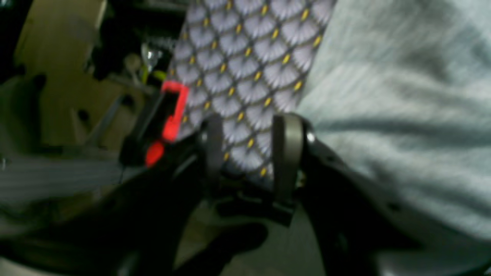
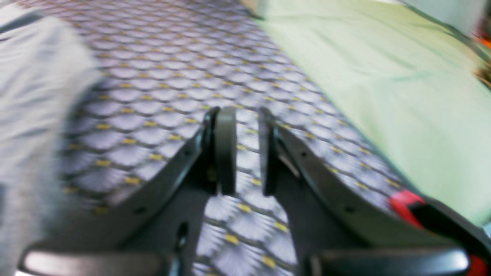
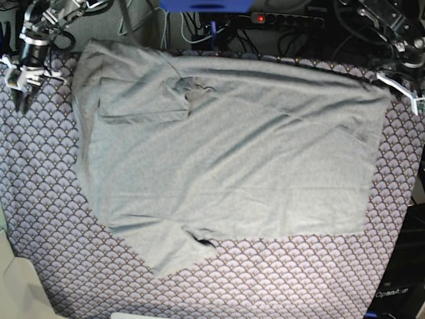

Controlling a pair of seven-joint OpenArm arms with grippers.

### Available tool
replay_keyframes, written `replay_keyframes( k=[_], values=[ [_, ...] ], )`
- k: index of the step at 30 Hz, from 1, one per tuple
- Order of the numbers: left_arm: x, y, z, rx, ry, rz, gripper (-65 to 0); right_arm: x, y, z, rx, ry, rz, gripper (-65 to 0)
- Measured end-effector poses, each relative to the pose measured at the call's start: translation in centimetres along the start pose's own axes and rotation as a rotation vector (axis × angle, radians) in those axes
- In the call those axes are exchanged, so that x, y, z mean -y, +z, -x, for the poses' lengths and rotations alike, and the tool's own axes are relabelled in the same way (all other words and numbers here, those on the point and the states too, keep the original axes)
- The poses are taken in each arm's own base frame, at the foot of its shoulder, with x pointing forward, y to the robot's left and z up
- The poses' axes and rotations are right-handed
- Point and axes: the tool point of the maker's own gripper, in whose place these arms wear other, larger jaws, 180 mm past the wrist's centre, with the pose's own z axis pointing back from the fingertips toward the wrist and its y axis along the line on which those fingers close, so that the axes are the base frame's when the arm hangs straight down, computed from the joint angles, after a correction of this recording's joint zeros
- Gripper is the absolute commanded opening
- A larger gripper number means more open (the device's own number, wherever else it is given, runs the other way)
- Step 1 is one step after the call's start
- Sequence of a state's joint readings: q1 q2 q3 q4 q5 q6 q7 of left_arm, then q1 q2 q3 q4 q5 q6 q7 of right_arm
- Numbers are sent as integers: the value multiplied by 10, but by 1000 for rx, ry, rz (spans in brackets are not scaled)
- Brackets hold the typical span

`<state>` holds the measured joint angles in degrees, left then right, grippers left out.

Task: Fold the T-shirt properly
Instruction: 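Move the right gripper onto the shirt's shoulder edge and grasp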

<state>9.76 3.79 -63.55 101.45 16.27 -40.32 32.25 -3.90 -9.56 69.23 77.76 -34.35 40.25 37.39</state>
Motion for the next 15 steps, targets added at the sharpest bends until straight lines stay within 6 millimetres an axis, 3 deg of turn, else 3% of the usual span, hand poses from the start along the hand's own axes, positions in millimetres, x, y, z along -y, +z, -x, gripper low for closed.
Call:
replay_keyframes(
  k=[7, 12, 15],
  values=[
    [10, -17, -22, -14, -21, -39, -432, -41, -3, 1, -4, 12, -146, -525],
    [23, -29, -45, 10, -6, -30, -432, -47, -3, 3, -11, 13, -165, -524],
    [29, -40, -45, -25, -5, -21, -432, -54, -3, 4, -20, 18, -195, -523]
  ],
)
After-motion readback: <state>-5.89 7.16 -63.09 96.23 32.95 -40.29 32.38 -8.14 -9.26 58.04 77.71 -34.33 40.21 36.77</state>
